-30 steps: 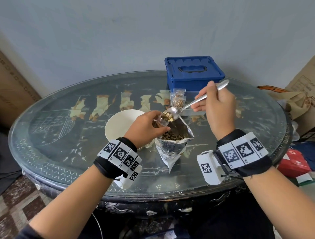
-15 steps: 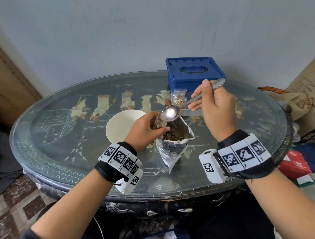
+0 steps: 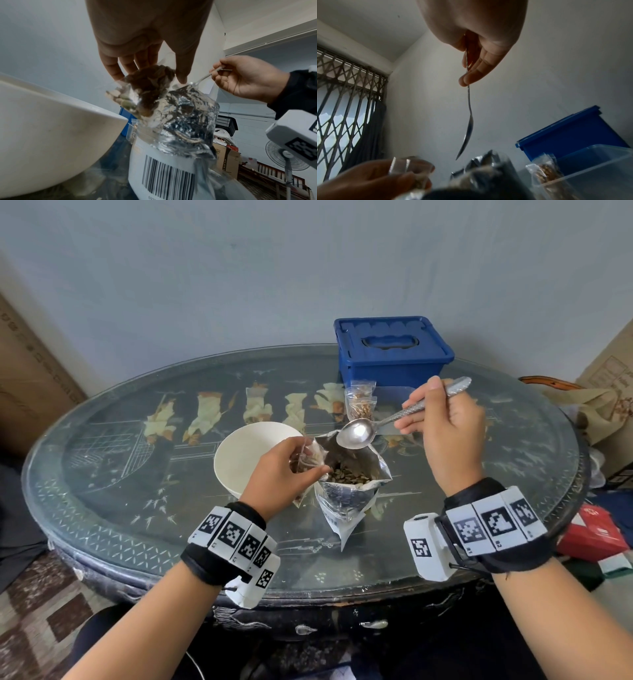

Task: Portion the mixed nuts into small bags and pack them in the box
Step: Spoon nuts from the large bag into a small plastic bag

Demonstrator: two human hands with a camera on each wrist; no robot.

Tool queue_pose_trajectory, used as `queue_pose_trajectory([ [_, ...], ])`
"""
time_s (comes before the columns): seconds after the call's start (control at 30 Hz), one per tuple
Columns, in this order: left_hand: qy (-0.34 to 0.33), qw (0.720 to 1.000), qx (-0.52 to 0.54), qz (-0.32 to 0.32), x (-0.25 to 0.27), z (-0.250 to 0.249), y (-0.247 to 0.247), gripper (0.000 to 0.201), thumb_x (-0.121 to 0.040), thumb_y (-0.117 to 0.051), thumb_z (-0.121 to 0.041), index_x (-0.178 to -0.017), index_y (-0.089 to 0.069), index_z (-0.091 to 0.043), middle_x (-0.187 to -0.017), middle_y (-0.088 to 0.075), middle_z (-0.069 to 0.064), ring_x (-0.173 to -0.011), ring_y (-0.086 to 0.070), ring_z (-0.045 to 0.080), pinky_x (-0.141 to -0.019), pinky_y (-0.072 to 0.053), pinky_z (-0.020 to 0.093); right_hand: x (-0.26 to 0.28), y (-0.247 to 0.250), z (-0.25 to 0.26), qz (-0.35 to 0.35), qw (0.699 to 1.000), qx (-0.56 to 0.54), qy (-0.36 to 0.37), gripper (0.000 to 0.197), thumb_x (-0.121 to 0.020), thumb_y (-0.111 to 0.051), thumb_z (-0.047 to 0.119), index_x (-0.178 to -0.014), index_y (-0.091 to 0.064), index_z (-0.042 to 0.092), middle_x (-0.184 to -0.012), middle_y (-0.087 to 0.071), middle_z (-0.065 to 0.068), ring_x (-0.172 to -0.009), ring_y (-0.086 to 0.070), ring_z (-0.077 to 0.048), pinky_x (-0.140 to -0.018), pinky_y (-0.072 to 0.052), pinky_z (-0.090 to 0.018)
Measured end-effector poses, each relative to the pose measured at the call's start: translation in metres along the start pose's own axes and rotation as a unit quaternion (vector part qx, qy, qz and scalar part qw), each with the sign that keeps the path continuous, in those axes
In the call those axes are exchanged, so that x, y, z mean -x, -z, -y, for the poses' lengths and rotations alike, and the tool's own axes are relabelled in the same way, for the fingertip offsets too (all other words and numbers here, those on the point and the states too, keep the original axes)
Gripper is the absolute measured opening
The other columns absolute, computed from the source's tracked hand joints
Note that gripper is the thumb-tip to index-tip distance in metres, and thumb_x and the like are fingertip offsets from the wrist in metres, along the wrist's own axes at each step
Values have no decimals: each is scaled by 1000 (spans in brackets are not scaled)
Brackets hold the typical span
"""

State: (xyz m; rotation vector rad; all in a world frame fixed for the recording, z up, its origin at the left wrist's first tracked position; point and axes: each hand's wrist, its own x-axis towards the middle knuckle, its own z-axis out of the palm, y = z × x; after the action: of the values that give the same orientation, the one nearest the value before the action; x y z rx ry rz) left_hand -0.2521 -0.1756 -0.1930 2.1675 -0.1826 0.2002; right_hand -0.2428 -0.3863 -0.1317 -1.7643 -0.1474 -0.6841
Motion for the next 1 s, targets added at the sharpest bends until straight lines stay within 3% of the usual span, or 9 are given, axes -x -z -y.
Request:
queue_pose_trajectory([
  [0.27,10,1000,-5,-5,5,5,2,47,-76,-74,-30,-117,-57,-13,-99,-59,-7,-90,-56,8,-71,-40,3,26,-14,-37,90,988,112,-52,28,-97,-47,21,-74,-60,11,-60,-63,-1,-46,-58,-6,-52,-51,-28],
  [0.33,12,1000,-2,-2,5,6,1,48,-76,-74,-30,-117,-57,-13,-100,-59,-6,-91,-55,7,-73,-40,6,30,-16,-44,100,984,134,-58,26,-95,-50,21,-75,-62,10,-57,-62,-1,-46,-55,-5,-54,-48,-23],
  [0.4,14,1000,-1,0,6,6,0,48,-75,-74,-31,-116,-57,-14,-99,-59,-7,-92,-55,6,-72,-40,4,30,-16,-49,98,982,149,-64,23,-93,-55,20,-78,-65,5,-62,-62,0,-52,-57,-4,-54,-42,-12],
  [0.53,17,1000,2,2,6,6,-2,48,-75,-74,-31,-116,-57,-14,-99,-60,-6,-91,-55,6,-72,-39,5,27,-13,-52,113,974,175,-90,16,-89,-60,20,-85,-68,7,-75,-63,-3,-72,-57,-15,-60,-35,-13],
  [0.67,13,1000,5,6,6,5,-3,47,-76,-74,-31,-116,-57,-14,-100,-60,-6,-92,-55,6,-71,-40,2,24,-10,-50,117,974,163,-101,11,-87,-63,22,-85,-65,11,-71,-60,6,-68,-55,-7,-59,-38,-4],
  [0.77,8,1000,3,5,5,4,-2,47,-76,-74,-31,-116,-57,-14,-100,-61,-6,-92,-55,6,-73,-41,5,20,-6,-42,99,981,149,-79,11,-86,-64,22,-91,-62,12,-72,-56,12,-66,-52,1,-60,-38,-2],
  [0.87,4,1000,9,-4,3,-1,2,44,-76,-74,-30,-114,-57,-15,-98,-60,-7,-92,-55,7,-74,-41,7,11,0,-34,88,984,156,-22,20,-87,-64,22,-102,-58,10,-78,-60,4,-68,-52,1,-61,-37,-2],
  [1.0,-14,999,27,-23,-5,-14,9,37,-76,-73,-29,-108,-56,-22,-92,-59,-15,-87,-56,1,-70,-38,1,-4,3,-20,95,978,174,60,29,-86,-65,23,-109,-56,9,-95,-62,-5,-83,-57,-9,-72,-38,-4],
])
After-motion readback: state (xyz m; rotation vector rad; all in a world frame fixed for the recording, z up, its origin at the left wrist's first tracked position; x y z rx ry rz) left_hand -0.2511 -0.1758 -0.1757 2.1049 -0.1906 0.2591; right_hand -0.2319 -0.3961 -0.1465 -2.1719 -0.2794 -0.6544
